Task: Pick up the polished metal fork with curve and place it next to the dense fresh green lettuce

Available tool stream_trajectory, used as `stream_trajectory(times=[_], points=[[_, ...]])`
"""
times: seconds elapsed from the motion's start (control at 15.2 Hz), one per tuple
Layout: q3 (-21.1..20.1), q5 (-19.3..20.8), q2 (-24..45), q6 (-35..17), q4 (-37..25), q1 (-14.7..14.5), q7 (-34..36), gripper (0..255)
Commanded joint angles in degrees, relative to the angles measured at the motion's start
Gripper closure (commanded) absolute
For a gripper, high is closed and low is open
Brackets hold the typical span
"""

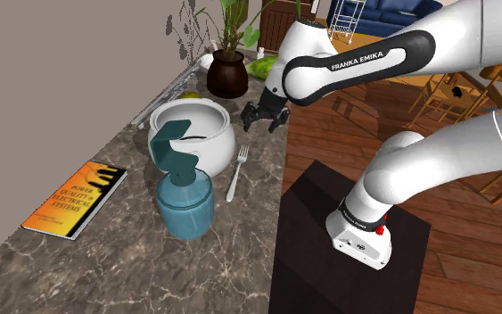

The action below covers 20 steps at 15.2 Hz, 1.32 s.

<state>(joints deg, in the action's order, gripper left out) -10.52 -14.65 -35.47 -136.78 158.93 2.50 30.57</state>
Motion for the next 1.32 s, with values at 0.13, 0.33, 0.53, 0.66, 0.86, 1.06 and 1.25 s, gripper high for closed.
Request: stream_trajectory(times=[0.13,0.33,0.53,0.66,0.86,1.06,1.25], points=[[-2.8,-3.3,7.0,-12.0,1.6,0.1,5.2,0],[-3.2,-3.8,10.0,-15.2,1.9,-0.1,5.0,0],[-3.5,-4.2,13.2,-18.5,1.9,-0.3,4.7,0],[-3.7,-4.4,14.9,-20.2,1.9,-0.3,4.5,0],[-3.8,-4.5,14.9,-20.2,1.9,-0.2,4.5,0],[-3.8,-4.5,14.9,-20.2,1.9,-0.2,4.5,0],[-2.7,-5.6,14.4,-22.1,4.3,-1.0,2.9,255]])
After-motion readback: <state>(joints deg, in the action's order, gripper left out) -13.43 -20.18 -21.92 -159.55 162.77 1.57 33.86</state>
